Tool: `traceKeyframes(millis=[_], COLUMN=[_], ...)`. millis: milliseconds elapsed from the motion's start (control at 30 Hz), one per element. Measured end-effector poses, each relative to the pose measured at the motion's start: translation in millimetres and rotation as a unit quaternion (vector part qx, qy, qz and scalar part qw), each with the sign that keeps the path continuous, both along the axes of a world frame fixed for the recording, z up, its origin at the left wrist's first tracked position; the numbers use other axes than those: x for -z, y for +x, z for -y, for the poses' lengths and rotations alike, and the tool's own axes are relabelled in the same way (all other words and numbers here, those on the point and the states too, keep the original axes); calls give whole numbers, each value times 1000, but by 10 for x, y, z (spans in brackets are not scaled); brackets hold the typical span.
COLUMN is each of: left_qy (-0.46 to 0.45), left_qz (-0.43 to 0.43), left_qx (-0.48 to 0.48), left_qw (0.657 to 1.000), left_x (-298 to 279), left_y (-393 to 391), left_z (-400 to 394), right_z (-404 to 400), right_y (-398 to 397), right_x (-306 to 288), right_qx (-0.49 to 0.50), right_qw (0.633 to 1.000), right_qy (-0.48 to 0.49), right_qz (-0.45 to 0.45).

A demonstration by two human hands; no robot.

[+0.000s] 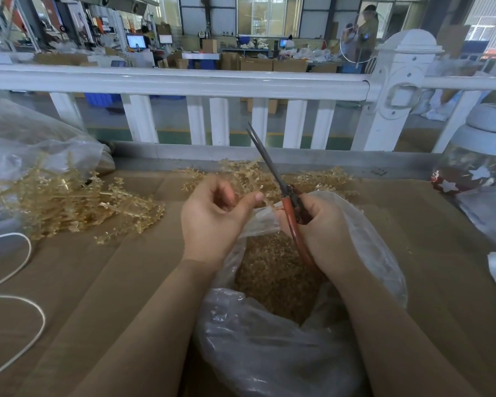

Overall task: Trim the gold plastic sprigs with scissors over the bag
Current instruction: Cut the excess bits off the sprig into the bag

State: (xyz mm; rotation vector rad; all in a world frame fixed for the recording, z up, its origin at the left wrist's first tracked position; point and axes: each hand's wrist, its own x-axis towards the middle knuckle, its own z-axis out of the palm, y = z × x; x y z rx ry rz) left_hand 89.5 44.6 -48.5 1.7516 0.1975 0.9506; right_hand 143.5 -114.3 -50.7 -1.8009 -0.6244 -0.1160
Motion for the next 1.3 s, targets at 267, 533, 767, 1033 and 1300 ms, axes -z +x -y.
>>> traceKeyframes(millis=[267,533,767,1033,1300], left_qy=[70,-85,-54,-62,-36], left_qz=[-65,2,-37,-7,1], left_qx=[68,181,206,160,130], left_qw=[993,980,976,985,991], left_x=[-45,-16,-51,-41,-16], left_y=[-48,-15,-20,3,21], left_z=[-110,-128,-124,-110,-116], right_z=[-2,19,8,2,6], right_y=[-4,22,44,46,22], right_x=[-8,17,23,62,64], right_qx=[-15,-19,2,88,139], right_qw=[1000,1000,999,984,951], right_qy=[-7,-7,-30,-154,-219], right_qz=[4,-7,-15,30,171])
